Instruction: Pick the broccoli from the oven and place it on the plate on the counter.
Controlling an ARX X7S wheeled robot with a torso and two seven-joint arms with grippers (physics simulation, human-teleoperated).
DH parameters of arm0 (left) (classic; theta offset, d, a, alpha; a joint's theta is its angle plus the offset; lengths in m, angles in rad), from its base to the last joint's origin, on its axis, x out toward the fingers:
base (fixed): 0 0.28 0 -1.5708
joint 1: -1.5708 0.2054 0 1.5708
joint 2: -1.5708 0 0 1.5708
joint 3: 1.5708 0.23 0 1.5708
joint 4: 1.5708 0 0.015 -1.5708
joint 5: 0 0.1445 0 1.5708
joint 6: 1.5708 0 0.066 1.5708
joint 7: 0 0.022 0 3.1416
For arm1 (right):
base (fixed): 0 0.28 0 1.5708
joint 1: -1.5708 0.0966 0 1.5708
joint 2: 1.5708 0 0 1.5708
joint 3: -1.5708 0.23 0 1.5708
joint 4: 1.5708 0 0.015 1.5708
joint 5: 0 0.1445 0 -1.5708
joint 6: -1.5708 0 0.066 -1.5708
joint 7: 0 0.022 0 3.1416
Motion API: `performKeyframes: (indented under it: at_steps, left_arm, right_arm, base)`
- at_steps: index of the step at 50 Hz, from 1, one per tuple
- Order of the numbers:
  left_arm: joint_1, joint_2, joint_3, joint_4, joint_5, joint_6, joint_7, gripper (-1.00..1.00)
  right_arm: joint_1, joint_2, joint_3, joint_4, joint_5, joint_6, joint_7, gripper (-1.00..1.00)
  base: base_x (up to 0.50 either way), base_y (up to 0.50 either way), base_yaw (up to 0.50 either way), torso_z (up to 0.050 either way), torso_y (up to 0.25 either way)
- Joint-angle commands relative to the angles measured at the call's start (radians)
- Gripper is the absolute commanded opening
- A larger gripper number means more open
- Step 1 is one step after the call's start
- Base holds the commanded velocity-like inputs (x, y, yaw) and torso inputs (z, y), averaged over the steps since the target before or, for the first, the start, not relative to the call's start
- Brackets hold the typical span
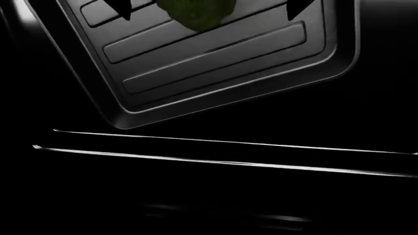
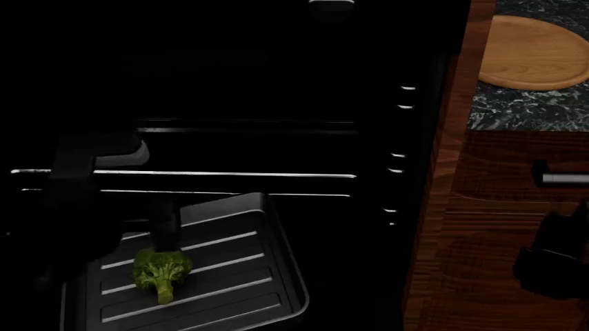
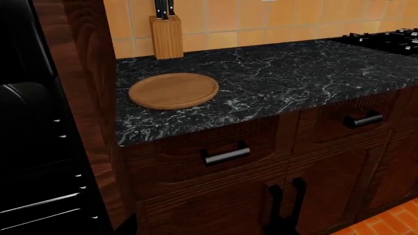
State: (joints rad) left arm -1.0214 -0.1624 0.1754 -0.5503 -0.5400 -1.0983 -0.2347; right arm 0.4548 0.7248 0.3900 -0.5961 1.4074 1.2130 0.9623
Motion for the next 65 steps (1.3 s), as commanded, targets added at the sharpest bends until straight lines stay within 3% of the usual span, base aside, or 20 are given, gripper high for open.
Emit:
performKeyframes:
  at_steps: [1, 65]
  left_arm:
    - [-0.028, 0.018, 0.027, -0.102, 0.049, 0.052, 0.057, 1.0]
    - [-0.035, 0.049, 0.182, -0.353, 0.1, 0.2, 0.192, 1.0]
  right_arm:
    - [-0.013, -0.014, 0.011, -0.003, -0.017, -0.007, -0.018, 1.0]
    - [-0.049, -0.006, 0.013, -0.01, -0.021, -0.056, -0.035, 1.0]
  base:
    - [0.0, 0.0, 0.0, 0.0, 0.0]
    - [0.0, 0.0, 0.0, 0.0, 0.0]
